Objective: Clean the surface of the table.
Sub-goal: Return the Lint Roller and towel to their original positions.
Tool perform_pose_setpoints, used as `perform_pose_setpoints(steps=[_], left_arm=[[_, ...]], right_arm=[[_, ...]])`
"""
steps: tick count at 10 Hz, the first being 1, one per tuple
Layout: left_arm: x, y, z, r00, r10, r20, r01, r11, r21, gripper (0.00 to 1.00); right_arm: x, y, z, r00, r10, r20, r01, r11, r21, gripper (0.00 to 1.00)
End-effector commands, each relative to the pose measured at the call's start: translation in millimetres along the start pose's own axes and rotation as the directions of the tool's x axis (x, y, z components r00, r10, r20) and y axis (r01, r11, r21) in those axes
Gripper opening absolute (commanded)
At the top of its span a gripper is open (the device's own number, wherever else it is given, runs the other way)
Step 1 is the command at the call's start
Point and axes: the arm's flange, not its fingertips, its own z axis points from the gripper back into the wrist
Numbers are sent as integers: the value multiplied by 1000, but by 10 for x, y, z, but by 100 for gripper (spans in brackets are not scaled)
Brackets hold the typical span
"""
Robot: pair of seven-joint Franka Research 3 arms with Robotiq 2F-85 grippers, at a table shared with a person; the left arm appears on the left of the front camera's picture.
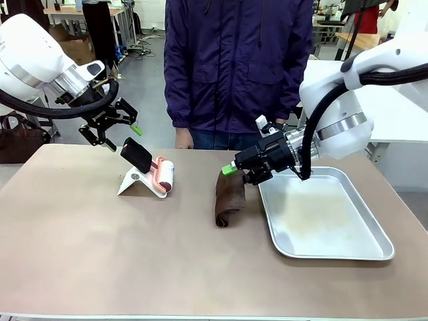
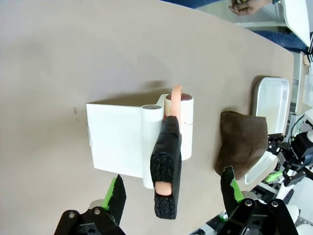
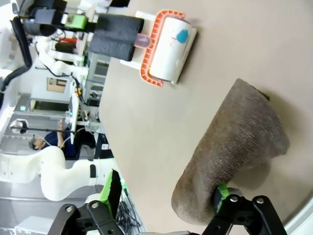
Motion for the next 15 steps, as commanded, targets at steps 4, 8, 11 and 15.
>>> perform_pose_setpoints(steps=[4, 8, 11, 15], left_arm=[[-323, 9, 501, 996, -60, 71, 61, 998, -12, 100], [-881, 198, 1076, 982, -68, 174, 87, 991, -102, 100], [-1636, 429, 1482, 973, -101, 205, 155, 951, -267, 100], [-2187, 834, 1584, 961, -197, 194, 260, 882, -392, 100]], right_arm=[[292, 445, -44, 957, -100, -273, 12, 952, -307, 100], [213, 870, 336, 967, -69, -247, -17, 944, -329, 100], [-217, 1074, 749, 985, -20, -170, -11, 984, -179, 100], [-782, 1286, 1496, 997, 69, -33, -67, 996, 53, 100]])
